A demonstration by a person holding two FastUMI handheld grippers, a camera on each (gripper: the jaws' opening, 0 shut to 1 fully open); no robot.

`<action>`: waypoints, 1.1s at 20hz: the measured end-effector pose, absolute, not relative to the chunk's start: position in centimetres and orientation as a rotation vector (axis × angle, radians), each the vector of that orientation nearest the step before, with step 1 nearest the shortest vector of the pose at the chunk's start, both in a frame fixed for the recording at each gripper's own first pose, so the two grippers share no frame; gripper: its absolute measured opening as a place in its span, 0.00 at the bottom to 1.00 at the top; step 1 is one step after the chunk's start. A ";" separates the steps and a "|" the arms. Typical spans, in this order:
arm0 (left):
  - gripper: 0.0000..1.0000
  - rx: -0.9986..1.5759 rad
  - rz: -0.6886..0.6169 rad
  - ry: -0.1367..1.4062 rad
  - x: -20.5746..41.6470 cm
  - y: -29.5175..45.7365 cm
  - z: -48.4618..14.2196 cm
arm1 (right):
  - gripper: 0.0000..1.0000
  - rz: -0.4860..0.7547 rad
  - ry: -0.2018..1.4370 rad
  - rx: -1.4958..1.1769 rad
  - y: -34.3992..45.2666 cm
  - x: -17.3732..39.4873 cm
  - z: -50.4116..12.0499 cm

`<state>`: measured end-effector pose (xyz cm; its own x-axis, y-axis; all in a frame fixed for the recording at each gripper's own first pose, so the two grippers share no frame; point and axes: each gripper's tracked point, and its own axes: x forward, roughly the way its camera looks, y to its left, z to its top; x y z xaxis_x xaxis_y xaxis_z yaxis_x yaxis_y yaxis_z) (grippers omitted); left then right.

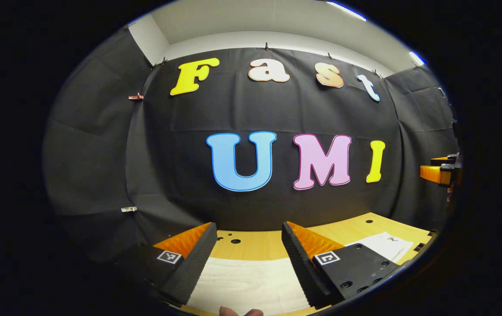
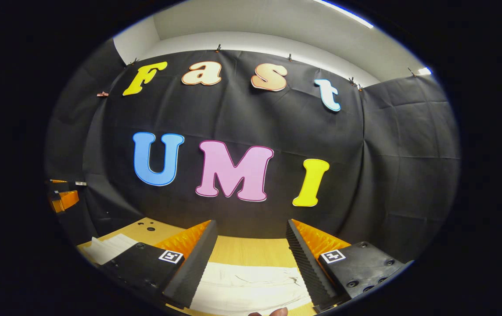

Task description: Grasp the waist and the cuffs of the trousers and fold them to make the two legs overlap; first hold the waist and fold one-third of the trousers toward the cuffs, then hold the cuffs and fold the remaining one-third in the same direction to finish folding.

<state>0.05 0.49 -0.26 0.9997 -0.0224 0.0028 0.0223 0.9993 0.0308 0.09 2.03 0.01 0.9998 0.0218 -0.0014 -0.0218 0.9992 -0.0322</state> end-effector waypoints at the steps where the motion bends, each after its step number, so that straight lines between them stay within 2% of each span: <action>1: 0.94 0.032 -0.022 -0.001 0.0 0.6 -0.5 | 0.97 0.021 0.002 -0.034 2.0 0.1 -0.1; 4: 0.94 0.093 -0.022 0.006 0.2 1.4 -1.0 | 0.97 0.015 0.006 -0.039 2.0 0.0 -0.2; 8: 0.96 0.460 -0.061 0.048 1.0 4.4 -4.6 | 0.97 -0.003 0.020 -0.060 1.3 -0.4 -0.7; 13: 0.96 0.913 -0.279 0.150 0.4 4.8 -13.3 | 0.97 -0.030 0.038 -0.100 0.0 -1.2 -1.4; 16: 0.95 0.974 -0.426 0.273 -1.6 5.1 -20.2 | 0.98 -0.053 0.052 -0.109 -1.0 -1.9 -1.8; 22: 0.95 1.186 -0.554 0.522 -4.5 8.8 -31.9 | 0.98 -0.088 0.070 -0.123 -2.3 -3.2 -2.3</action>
<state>-4.47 8.78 -31.88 0.7553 -0.1265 -0.6431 0.6494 0.2765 0.7084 -3.20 -2.30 -2.26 0.9937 -0.0920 -0.0644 0.0834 0.9886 -0.1251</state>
